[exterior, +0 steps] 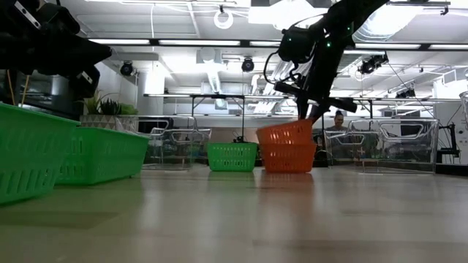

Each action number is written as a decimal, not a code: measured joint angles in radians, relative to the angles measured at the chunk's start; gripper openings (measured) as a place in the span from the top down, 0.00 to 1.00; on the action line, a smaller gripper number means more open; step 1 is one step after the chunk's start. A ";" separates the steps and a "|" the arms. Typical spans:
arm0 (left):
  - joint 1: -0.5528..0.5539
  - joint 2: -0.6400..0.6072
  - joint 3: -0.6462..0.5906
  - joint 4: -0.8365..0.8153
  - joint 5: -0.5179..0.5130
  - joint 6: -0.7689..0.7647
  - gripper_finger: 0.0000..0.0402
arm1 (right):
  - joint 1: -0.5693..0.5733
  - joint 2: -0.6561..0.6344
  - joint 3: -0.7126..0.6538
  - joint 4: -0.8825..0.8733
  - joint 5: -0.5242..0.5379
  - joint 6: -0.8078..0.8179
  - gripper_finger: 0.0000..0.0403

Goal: Stack baskets by color
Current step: Stack the bottom orange bin on the top orange bin, then stack the bottom orange bin on the top orange bins

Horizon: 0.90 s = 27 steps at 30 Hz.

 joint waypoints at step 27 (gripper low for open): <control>0.000 0.000 0.000 0.000 -0.003 0.000 1.00 | 0.163 -0.417 -0.054 -0.196 -0.012 -0.503 0.57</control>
